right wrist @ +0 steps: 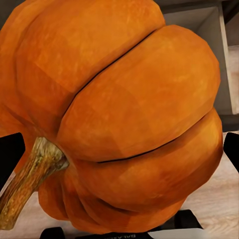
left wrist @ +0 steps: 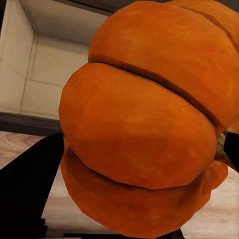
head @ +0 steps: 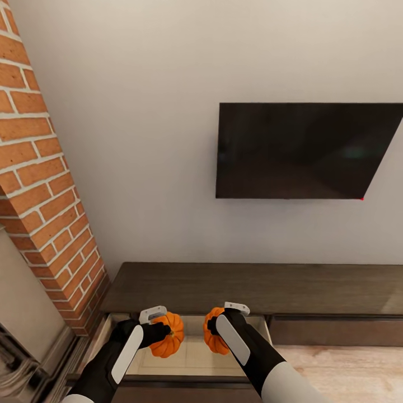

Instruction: Place each of the two pumpkins and all three candles from the living room inside a cabinet in the living room (use any cabinet), then make sure every cabinet is closed, and position the cauldron so it is next to a table in the living room.

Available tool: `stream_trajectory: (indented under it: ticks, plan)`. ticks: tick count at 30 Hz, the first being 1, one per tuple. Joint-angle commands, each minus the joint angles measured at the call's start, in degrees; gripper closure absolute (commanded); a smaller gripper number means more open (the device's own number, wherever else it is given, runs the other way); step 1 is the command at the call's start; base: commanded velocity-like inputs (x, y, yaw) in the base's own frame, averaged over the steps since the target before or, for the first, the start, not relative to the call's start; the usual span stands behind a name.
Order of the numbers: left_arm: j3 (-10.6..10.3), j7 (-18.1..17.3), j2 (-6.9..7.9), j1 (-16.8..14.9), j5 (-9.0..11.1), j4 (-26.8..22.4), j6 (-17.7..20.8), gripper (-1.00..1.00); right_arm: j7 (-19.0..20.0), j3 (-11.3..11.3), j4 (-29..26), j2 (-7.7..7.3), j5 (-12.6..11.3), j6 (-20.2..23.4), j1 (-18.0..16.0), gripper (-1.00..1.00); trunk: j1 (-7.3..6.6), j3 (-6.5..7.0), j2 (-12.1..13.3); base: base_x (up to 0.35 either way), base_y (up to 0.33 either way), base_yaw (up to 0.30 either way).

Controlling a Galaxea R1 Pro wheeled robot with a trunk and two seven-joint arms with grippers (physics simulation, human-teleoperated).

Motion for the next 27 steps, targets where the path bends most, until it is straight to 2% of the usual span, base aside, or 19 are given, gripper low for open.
stream_trajectory:
  ticks: [1,27]
  plan:
    - [0.0,0.0,0.0,0.0,0.0,0.0,0.0,1.0,0.0,0.0,0.0,0.0,0.0,0.0,0.0,1.0,0.23,-0.18,-0.4,0.0,0.0,0.0]
    - [0.0,-0.1,0.0,0.0,0.0,0.0,0.0,1.0,0.0,0.0,0.0,0.0,0.0,0.0,0.0,1.0,5.94,-4.85,-10.8,0.0,0.0,0.0]
